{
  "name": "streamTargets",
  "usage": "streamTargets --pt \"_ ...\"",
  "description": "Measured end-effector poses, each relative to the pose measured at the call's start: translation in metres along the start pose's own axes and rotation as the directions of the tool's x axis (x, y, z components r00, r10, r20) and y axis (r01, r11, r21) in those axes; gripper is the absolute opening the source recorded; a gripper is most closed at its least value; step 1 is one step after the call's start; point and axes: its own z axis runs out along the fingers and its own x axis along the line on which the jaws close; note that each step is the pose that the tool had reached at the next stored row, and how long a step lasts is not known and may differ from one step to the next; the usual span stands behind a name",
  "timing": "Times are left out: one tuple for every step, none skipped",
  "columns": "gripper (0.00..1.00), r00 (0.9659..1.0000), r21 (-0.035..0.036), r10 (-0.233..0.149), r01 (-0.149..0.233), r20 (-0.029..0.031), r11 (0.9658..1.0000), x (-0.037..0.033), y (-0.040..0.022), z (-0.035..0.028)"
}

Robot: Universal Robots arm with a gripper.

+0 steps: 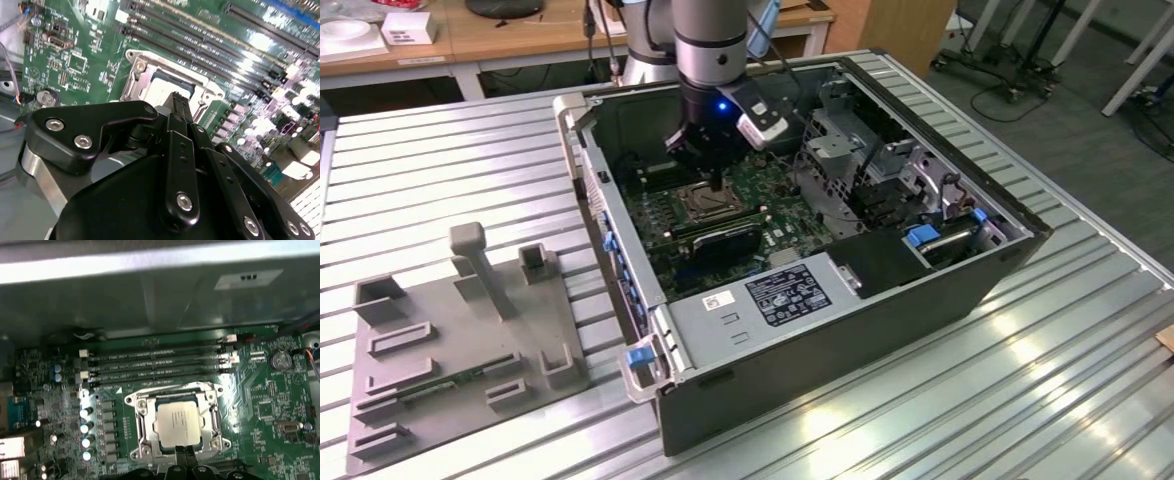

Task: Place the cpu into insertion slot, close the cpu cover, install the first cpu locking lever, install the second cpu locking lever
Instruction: 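Install the second cpu locking lever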

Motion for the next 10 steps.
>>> streamTargets --pt "0.11 1.0 0.0 0.0 0.0 0.0 1.0 -0.0002 -0.0015 0.0" --pt "0.11 1.0 0.0 0.0 0.0 0.0001 1.0 -0.0003 -0.003 0.0" --pt "0.11 1.0 0.0001 0.0 0.0 0.0001 1.0 -0.0005 -0.0044 0.0" --pt "0.11 1.0 0.0003 0.0 0.0 0.0001 1.0 -0.0006 -0.0057 -0.0001" --pt "0.11 1.0 0.0004 0.0 0.0 0.0001 1.0 -0.0008 -0.0068 -0.0001" --pt "0.11 1.0 0.0005 0.0 0.0 0.0001 1.0 -0.0009 -0.0077 -0.0001" --pt "0.11 1.0 0.0006 0.0 0.0 0.0001 1.0 -0.001 -0.0084 -0.0001" --pt "0.11 1.0 0.0007 0.0 0.0 0.0 1.0 -0.001 -0.0091 -0.0001" --pt "0.11 1.0 0.0008 0.0 0.0 0.0 1.0 -0.0011 -0.0098 -0.0001" --pt "0.11 1.0 0.0008 0.0 0.0 0.0001 1.0 -0.0012 -0.0104 -0.0001"
